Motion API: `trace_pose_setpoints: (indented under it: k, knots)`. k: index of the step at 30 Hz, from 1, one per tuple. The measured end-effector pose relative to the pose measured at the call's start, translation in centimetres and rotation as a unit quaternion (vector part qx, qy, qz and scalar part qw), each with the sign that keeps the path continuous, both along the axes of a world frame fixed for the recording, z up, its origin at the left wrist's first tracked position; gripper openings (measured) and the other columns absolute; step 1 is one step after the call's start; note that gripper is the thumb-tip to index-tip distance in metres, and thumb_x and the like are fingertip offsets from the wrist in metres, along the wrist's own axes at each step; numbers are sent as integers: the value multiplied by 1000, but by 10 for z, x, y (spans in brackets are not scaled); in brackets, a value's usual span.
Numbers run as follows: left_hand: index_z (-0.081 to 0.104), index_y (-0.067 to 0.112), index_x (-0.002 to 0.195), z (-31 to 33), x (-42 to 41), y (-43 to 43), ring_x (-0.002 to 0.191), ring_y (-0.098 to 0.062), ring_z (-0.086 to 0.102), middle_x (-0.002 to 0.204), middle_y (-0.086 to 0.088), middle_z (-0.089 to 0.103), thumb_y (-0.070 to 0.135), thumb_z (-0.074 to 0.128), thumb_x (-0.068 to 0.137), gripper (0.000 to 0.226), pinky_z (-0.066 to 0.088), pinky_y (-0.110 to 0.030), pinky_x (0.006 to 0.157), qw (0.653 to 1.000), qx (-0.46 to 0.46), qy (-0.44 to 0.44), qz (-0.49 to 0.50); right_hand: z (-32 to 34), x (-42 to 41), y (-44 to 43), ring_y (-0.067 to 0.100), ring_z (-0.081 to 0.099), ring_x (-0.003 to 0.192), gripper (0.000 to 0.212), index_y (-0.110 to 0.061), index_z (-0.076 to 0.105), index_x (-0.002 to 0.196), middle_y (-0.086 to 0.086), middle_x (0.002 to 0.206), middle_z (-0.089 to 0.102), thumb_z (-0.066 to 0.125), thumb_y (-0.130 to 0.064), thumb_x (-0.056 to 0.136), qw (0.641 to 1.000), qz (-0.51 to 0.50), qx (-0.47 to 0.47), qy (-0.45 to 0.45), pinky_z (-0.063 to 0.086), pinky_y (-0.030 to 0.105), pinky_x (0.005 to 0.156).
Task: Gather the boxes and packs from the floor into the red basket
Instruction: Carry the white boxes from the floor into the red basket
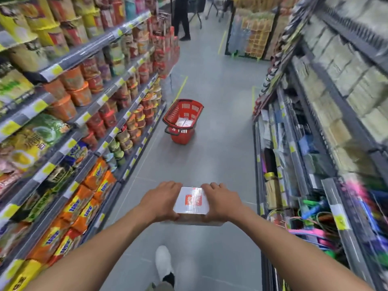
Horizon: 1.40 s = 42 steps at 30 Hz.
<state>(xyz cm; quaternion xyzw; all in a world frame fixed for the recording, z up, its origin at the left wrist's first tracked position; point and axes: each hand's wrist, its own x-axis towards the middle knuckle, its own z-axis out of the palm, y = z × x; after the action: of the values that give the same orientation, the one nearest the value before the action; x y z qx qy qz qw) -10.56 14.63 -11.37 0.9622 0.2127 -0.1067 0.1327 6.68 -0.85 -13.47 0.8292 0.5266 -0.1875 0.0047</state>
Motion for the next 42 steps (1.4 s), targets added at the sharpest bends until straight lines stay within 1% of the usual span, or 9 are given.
trace_pose_setpoints:
  k: [4,7,13,18,23,27,36,39,42]
  knots:
    - [40,31,134,-9,50,33,122,-19,49,132,5,52,66,77,70,82,53,-41,89,999,2,-9,-32,-5,40,23,25,51,120,94,-35,34,142,-4,133,53,76,-66,65,999,-33,3,7,54,45,84]
    - [39,30,137,-15,85,71,124,-20,48,134,5,51,60,78,71,82,53,-42,87,999,4,-13,-44,-7,71,56,24,50,121,94,-34,32,144,-4,134,52,76,-66,67,999,-46,-2,5,54,45,87]
    - [40,33,134,-16,154,167,120,-18,50,130,7,52,58,78,70,78,47,-34,76,997,6,-22,-68,-2,130,140,24,48,122,90,-34,34,143,-5,134,50,74,-65,69,997,-74,-1,12,53,44,87]
    - [39,32,134,-13,215,239,119,-19,50,130,6,53,60,77,70,80,52,-38,78,995,18,-23,-98,3,179,201,23,49,123,92,-34,33,145,-5,135,50,76,-61,69,994,-109,5,17,55,46,90]
    - [35,32,140,-18,278,284,124,-18,48,138,6,50,61,79,69,88,54,-39,86,993,-1,-23,-117,0,236,243,23,50,124,96,-35,31,147,-4,137,50,78,-62,67,992,-127,2,25,56,47,91]
    - [35,30,140,-25,333,313,125,-18,48,138,6,50,61,78,71,87,55,-39,87,991,3,-20,-129,-8,288,268,23,49,124,97,-34,31,146,-4,137,50,77,-63,67,991,-131,-3,20,55,49,91]
    - [38,29,136,-33,503,380,121,-17,50,135,5,52,62,78,70,83,55,-41,90,993,-2,-18,-113,-21,464,342,23,49,123,95,-34,32,146,-4,137,50,78,-63,68,993,-112,2,29,54,43,88]
    - [39,32,132,-35,553,402,118,-17,51,131,6,53,62,76,68,80,52,-36,82,995,-8,-29,-92,-19,526,370,25,48,123,96,-34,32,145,-4,136,49,78,-60,65,996,-89,1,23,52,44,86]
    - [36,33,137,-34,593,424,122,-16,50,135,7,53,65,75,67,86,52,-37,82,997,-8,-38,-60,-16,580,399,24,48,123,97,-34,31,145,-4,137,50,79,-61,65,998,-61,2,18,52,45,88]
